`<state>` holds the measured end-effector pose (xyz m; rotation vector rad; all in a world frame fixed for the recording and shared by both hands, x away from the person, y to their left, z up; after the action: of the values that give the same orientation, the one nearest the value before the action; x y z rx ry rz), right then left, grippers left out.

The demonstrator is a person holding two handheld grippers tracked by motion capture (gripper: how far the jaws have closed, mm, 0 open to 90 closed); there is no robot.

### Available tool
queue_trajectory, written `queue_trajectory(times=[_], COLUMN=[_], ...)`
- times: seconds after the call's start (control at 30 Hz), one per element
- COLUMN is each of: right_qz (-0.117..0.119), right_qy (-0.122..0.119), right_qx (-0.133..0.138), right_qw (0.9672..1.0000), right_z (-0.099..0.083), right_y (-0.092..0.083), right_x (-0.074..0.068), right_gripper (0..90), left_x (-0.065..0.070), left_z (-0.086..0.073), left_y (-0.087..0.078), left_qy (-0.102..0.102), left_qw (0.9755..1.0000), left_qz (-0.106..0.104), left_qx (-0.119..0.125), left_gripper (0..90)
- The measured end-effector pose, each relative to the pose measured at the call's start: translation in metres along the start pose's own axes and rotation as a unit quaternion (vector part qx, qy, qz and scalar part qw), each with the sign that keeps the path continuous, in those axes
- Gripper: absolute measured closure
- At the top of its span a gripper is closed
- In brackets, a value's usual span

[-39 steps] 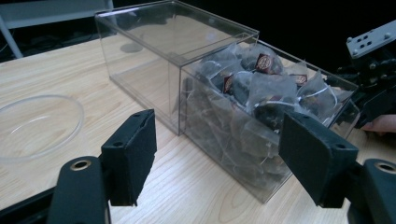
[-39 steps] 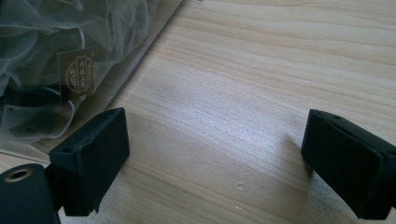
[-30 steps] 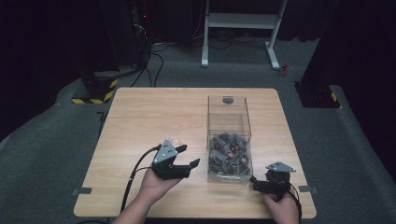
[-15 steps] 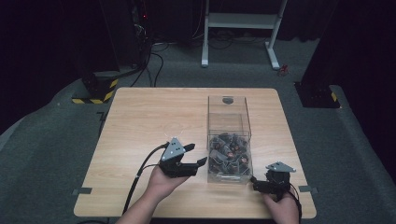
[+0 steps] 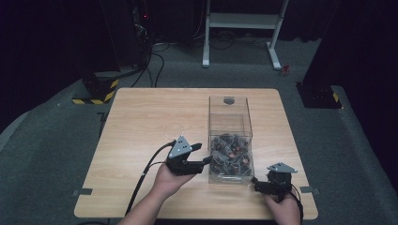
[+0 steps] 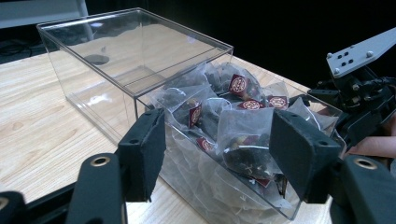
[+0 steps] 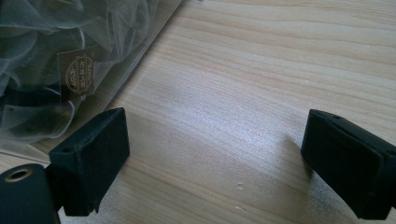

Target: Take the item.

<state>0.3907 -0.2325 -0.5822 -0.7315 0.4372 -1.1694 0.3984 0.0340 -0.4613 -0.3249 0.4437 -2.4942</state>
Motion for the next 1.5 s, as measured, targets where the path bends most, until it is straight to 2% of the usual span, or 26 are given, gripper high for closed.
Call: queue_trajectory(times=[0.57, 0.9, 1.17, 1.3, 1.5], right_qz=[0.0, 0.0, 0.0, 0.0, 0.0], right_qy=[0.001, 0.0, 0.001, 0.0, 0.0], right_qx=[0.0, 0.0, 0.0, 0.0, 0.0], right_qw=[1.0, 1.0, 1.0, 1.0, 1.0], right_z=[0.0, 0.0, 0.0, 0.0, 0.0], right_y=[0.0, 0.0, 0.0, 0.0, 0.0], right_x=[0.0, 0.0, 0.0, 0.0, 0.0], right_gripper=[7.7, 7.7, 7.7, 7.7, 7.7], left_x=[-0.002, 0.001, 0.006, 0.008, 0.01], left_z=[0.003, -0.001, -0.006, -0.007, -0.008], left_y=[0.02, 0.032, 0.038, 0.037, 0.035], left_qy=[-0.002, -0.014, -0.027, -0.023, -0.02], left_qw=[0.9999, 0.9994, 0.998, 0.998, 0.998], left_qz=[-0.003, -0.024, -0.051, -0.053, -0.056], left_qx=[-0.009, -0.023, -0.027, -0.024, -0.021], left_gripper=[48.8, 54.3, 67.1, 75.7, 82.2])
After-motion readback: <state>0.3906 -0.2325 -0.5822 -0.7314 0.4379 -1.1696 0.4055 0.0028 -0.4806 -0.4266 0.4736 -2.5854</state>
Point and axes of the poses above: each handheld gripper's, and its own axes: y roughly forward along the jaws, z roughly out of its top, x roughly to its right, the point moved 8 cm from there along y, roughly forward along the jaws, and after that the axes turned 4 degrees about -z, right-handed, at the moved point
